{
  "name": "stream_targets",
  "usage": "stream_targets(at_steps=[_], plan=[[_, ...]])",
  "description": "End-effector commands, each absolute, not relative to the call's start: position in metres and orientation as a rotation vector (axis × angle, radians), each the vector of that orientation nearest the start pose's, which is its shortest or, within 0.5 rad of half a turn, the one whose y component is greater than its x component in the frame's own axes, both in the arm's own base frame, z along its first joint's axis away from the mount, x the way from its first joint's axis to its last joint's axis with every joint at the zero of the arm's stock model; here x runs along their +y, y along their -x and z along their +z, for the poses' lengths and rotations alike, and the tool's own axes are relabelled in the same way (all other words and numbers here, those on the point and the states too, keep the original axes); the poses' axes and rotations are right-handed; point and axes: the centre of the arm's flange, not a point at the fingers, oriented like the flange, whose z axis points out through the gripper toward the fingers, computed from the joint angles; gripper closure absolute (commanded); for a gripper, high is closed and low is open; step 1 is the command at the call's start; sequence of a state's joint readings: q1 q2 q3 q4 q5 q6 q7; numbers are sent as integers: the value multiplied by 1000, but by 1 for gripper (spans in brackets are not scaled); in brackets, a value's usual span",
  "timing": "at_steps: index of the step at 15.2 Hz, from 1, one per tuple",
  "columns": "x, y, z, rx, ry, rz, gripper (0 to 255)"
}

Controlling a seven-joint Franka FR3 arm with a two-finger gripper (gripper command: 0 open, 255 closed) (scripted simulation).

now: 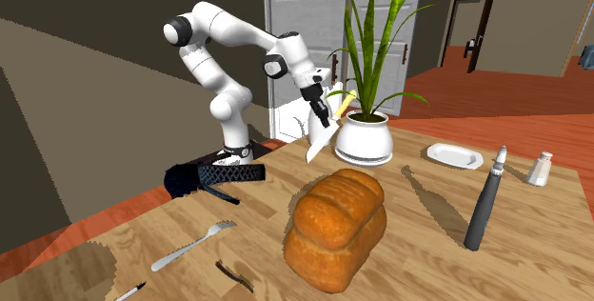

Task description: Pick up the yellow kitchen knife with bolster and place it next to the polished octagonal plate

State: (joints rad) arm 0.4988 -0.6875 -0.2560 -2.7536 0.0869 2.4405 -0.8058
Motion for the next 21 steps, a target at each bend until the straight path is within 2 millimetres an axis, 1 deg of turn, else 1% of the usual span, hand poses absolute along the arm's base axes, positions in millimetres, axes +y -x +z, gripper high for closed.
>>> stream_targets(at_steps=[1,8,9,10,13,14,21], plan=[[90,-352,450,-1441,2576,-597,255],[90,-352,487,-1441,2576,-597,255],[92,-352,481,-1441,2577,-593,255],[92,-352,481,-1441,2577,-593,0],[73,-354,506,-1455,2625,-365,0],[71,-355,510,-1457,2631,-329,0],[78,-360,474,-1457,2631,-329,0]])
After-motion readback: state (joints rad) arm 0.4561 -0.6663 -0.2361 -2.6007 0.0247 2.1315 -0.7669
